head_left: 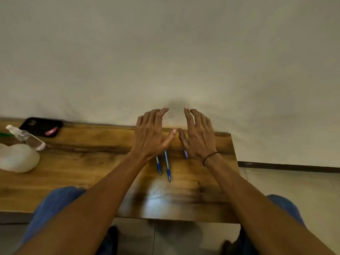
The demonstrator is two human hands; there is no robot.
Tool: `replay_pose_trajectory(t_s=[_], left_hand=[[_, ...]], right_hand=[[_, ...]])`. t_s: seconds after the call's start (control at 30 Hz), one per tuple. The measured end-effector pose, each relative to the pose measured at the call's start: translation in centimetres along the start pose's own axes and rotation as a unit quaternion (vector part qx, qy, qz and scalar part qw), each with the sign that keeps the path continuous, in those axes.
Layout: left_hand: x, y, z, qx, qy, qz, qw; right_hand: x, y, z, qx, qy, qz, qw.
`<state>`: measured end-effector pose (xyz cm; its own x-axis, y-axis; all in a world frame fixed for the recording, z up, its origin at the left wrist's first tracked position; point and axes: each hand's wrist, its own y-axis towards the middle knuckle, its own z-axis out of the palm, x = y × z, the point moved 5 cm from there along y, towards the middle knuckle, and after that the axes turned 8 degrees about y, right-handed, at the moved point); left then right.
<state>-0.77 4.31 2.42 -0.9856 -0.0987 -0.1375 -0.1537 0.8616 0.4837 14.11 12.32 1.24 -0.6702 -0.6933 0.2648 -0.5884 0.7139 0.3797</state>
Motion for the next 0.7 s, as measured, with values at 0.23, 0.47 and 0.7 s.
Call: replay_pose_trajectory(t_s=[0.23, 0.47, 0.7], left_hand=[[2.1, -3.1, 4.5, 0.122, -0.006, -0.066, 0.99], [2.6, -3.4, 7.9, 0.294, 0.033, -0.089, 0.951], [4.7, -2.1, 8.8, 0.37, 0.02, -0.131, 0.919]], right_hand=[[1.5, -1.0, 4.6, 0.071, 0.094, 0.033, 0.992], [1.9, -3.0, 8.7, 0.261, 0.126, 0.131, 0.948], [2.1, -3.9, 11.2, 0.326, 0.197, 0.175, 0.908]])
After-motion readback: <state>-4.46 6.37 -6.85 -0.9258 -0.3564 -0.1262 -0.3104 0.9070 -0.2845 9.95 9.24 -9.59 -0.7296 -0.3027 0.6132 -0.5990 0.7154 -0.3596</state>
